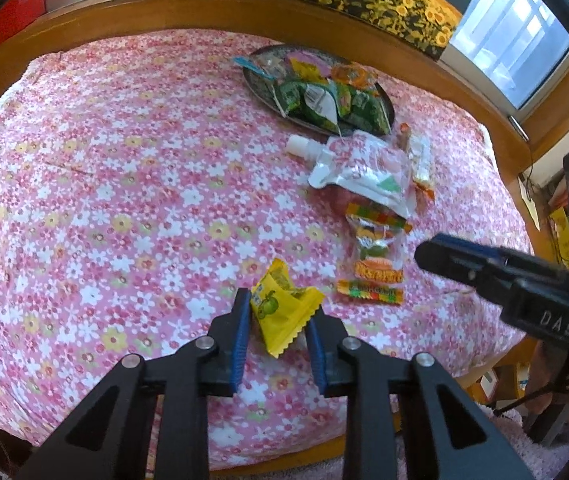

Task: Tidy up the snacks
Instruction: 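Grasp another yellow candy packet with the left tool while the right tool grasps the gummy strip packet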

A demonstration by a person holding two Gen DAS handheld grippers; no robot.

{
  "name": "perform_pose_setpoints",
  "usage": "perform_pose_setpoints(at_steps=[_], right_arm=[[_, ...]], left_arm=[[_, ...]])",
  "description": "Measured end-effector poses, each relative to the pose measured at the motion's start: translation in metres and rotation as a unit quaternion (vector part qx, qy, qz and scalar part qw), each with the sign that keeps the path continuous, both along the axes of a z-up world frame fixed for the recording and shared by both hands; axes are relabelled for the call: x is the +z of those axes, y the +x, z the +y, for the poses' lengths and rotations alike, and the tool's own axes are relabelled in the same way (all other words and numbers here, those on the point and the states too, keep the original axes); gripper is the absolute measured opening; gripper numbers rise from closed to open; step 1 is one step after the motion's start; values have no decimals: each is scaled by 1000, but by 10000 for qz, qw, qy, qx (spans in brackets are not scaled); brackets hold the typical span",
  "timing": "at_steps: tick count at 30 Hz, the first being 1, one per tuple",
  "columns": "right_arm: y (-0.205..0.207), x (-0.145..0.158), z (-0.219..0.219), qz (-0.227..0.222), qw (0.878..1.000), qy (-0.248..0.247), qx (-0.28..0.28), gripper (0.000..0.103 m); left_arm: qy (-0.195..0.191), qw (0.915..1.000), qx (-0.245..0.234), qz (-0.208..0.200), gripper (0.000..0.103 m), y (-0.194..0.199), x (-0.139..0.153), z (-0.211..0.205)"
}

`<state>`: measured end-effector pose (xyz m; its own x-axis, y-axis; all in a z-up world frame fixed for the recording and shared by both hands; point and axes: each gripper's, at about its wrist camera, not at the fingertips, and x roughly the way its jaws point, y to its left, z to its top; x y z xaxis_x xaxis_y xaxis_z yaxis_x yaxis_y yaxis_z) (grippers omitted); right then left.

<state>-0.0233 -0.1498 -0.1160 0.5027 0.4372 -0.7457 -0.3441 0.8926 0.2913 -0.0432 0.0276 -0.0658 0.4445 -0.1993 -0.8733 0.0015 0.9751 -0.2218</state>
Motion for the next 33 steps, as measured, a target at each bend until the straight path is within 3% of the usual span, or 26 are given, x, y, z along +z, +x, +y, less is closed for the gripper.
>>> perform_pose_setpoints(at_steps=[17, 33], right_arm=[[11, -8, 34, 133, 9987, -313, 371, 37], [25, -19, 49, 316, 9981, -292, 436, 34]], left_arm=[[-22, 9997, 222, -14, 27, 8, -3, 17], [-52, 10000, 47, -24, 27, 11, -3, 20]])
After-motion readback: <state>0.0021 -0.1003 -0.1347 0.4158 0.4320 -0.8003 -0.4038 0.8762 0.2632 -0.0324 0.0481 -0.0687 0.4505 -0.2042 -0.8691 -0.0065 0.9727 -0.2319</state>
